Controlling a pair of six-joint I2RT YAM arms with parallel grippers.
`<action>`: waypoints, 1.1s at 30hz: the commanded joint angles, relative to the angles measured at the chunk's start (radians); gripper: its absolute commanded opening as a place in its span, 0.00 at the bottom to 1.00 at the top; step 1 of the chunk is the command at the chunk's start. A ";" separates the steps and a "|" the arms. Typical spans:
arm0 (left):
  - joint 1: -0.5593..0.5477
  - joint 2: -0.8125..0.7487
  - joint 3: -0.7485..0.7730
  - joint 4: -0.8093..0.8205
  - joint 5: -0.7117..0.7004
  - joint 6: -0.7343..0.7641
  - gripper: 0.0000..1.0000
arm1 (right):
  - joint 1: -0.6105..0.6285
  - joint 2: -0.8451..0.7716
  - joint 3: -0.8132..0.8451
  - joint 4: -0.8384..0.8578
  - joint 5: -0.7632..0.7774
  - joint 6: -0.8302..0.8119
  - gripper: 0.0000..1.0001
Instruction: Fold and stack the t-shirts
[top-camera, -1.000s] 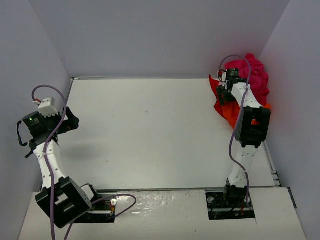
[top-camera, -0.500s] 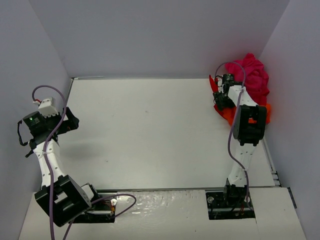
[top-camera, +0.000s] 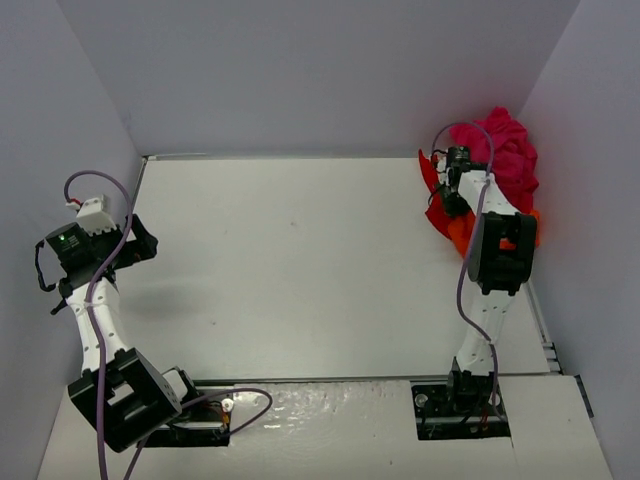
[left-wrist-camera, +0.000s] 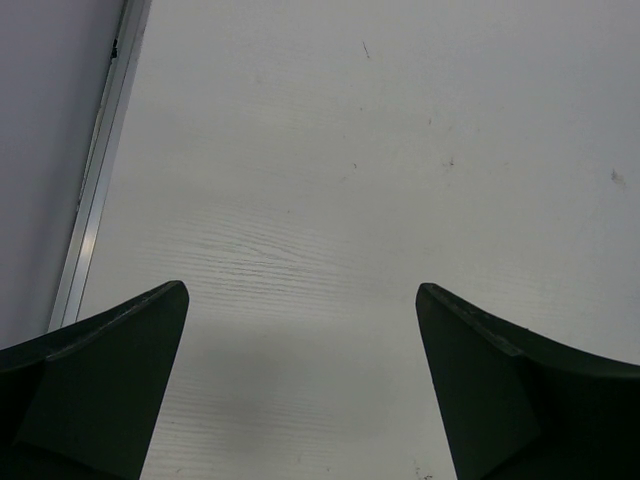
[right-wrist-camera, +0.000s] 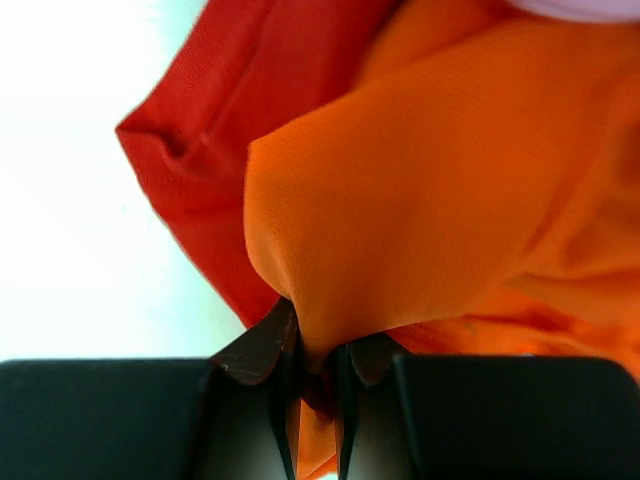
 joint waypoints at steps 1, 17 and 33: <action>-0.001 0.000 0.019 0.059 0.007 0.009 0.97 | 0.014 -0.250 0.025 -0.011 0.036 -0.019 0.00; -0.006 -0.005 0.009 0.064 0.010 0.009 0.97 | 0.002 -0.442 -0.157 -0.001 0.039 -0.060 0.00; -0.014 0.034 0.036 0.063 0.006 0.023 0.97 | 0.066 -0.462 0.180 0.048 -0.038 0.020 0.00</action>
